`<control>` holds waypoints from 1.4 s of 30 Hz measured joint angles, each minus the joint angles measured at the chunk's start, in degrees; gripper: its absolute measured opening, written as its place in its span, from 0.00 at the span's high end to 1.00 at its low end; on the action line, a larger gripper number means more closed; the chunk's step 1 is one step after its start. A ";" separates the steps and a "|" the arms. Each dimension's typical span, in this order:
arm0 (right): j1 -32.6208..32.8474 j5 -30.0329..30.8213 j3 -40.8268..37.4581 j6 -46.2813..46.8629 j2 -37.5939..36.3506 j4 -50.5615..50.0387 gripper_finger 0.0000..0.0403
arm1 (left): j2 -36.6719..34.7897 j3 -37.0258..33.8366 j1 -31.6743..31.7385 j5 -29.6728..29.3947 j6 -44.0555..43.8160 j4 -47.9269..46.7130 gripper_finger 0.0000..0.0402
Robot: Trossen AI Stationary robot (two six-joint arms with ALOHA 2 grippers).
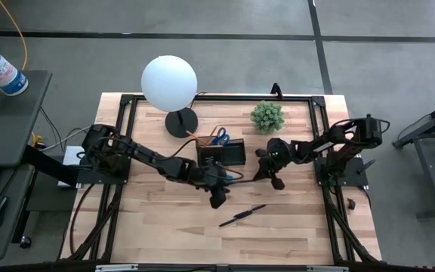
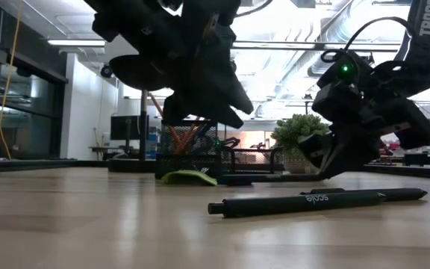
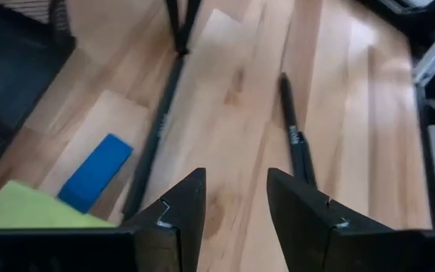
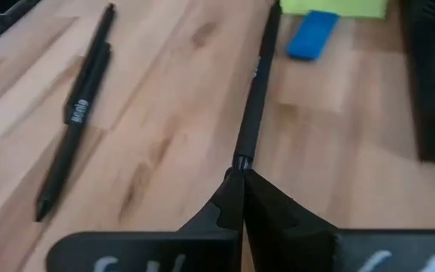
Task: Pick and place office supplies into organizer
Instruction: Put the top black pen into the top left side of the desk organizer
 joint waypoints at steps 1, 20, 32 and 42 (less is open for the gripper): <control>0.51 -0.02 0.23 0.02 0.00 0.05 1.00 | 0.00 0.29 0.00 -0.02 -0.01 -0.93 0.68; 5.56 1.03 7.57 1.51 -0.11 -3.22 1.00 | 2.18 0.49 -0.02 3.61 -0.52 -2.77 0.44; 8.84 1.07 13.75 1.08 -0.11 -8.57 1.00 | 3.34 0.31 -0.02 0.97 -0.44 -2.60 0.28; 10.02 2.31 19.36 -4.56 -0.13 -14.81 1.00 | 5.62 0.34 -0.08 4.06 1.88 3.16 0.28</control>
